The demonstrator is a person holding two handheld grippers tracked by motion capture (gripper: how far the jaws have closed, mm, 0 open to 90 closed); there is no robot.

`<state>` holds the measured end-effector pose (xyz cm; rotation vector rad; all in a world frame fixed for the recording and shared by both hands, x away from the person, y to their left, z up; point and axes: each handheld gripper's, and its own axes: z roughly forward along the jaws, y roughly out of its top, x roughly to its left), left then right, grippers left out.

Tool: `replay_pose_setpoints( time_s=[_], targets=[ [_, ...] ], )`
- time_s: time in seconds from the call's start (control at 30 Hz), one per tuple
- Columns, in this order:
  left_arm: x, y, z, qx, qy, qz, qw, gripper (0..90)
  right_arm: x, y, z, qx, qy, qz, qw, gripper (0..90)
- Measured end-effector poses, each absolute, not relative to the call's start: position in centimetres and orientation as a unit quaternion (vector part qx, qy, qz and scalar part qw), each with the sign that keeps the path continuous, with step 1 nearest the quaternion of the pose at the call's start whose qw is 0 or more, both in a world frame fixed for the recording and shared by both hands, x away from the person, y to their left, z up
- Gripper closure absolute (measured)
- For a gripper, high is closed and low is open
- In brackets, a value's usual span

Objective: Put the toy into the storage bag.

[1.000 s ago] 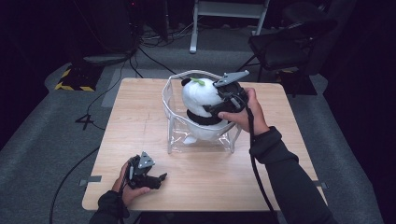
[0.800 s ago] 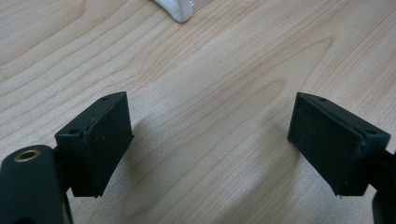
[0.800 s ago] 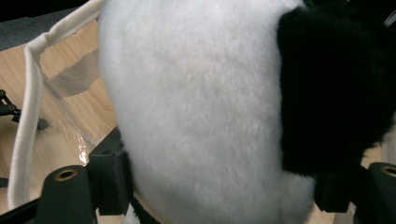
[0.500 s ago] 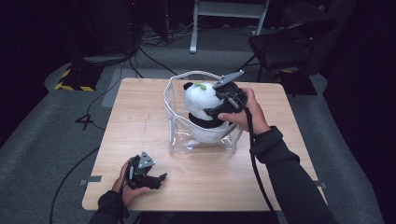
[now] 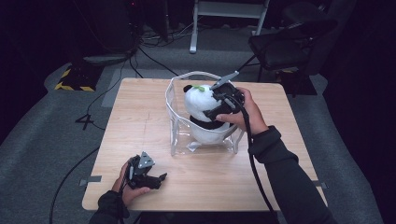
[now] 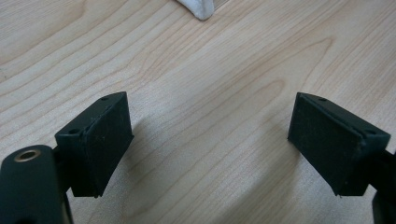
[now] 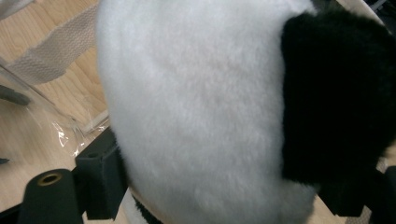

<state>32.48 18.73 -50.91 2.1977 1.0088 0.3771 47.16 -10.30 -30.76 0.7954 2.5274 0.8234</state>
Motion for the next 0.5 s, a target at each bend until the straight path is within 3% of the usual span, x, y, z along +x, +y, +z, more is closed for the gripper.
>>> replay_pose_setpoints(
  time_s=[0.5],
  targets=[
    [32.48,18.74,-50.91,0.844,0.388,0.145,0.340,13.6,47.30,-10.29,-31.09,0.286,0.902,0.271,0.175,16.7]
  ],
)
